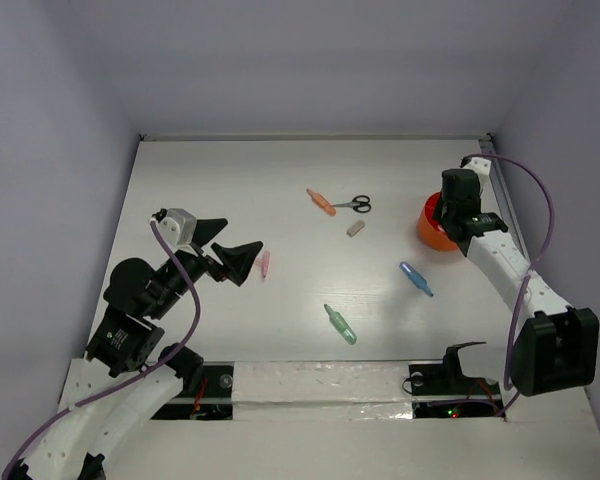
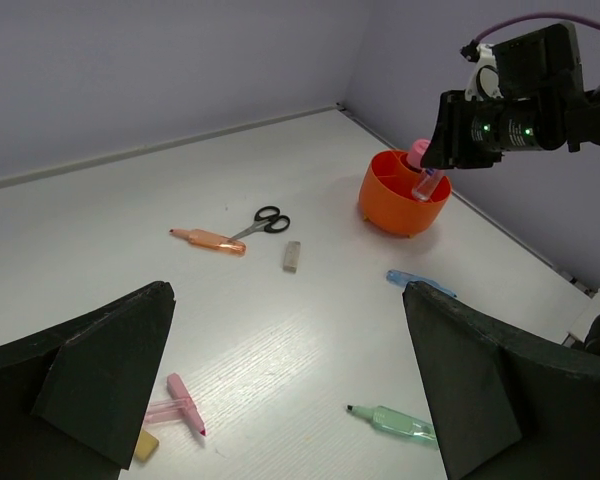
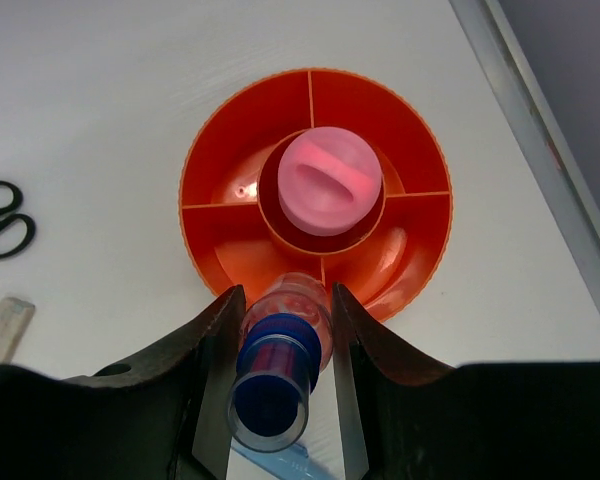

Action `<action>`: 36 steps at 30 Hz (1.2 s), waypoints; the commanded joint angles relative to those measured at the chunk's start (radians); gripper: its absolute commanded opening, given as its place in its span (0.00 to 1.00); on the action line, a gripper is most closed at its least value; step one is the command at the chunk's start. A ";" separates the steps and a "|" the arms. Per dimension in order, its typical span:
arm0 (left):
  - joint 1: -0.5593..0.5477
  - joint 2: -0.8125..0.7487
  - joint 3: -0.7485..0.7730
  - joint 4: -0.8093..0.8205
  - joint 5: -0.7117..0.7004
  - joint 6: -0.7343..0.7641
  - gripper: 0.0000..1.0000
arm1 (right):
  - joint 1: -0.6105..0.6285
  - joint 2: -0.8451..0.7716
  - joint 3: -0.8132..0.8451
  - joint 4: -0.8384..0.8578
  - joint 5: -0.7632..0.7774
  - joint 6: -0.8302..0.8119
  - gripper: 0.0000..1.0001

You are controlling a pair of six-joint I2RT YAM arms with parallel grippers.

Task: Sort the stationery into containers
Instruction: Place the stationery in the storage box.

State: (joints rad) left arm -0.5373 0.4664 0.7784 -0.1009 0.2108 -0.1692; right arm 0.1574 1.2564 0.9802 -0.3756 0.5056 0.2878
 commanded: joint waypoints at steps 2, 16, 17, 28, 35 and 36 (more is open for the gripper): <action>-0.006 0.000 0.001 0.043 0.002 -0.003 0.99 | -0.004 0.018 -0.011 0.078 -0.032 0.013 0.03; -0.006 0.025 0.002 0.040 -0.004 -0.003 0.99 | -0.004 -0.015 0.011 0.064 -0.030 0.005 0.77; -0.006 0.026 0.002 0.038 -0.004 -0.003 0.99 | -0.004 -0.018 0.018 0.058 -0.032 0.004 0.78; 0.003 0.043 0.002 0.036 -0.011 -0.001 0.99 | 0.209 0.018 0.051 0.082 -0.134 0.036 0.80; 0.003 0.055 0.001 0.035 -0.024 0.002 0.99 | 0.300 0.169 0.066 0.139 -0.116 0.083 0.77; 0.003 0.058 0.001 0.033 -0.024 0.002 0.99 | 0.300 0.169 0.067 0.142 -0.105 0.082 0.77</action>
State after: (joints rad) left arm -0.5365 0.5148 0.7784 -0.1024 0.1978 -0.1688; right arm 0.4534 1.4223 1.0016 -0.2806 0.3614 0.3424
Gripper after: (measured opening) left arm 0.990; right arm 0.774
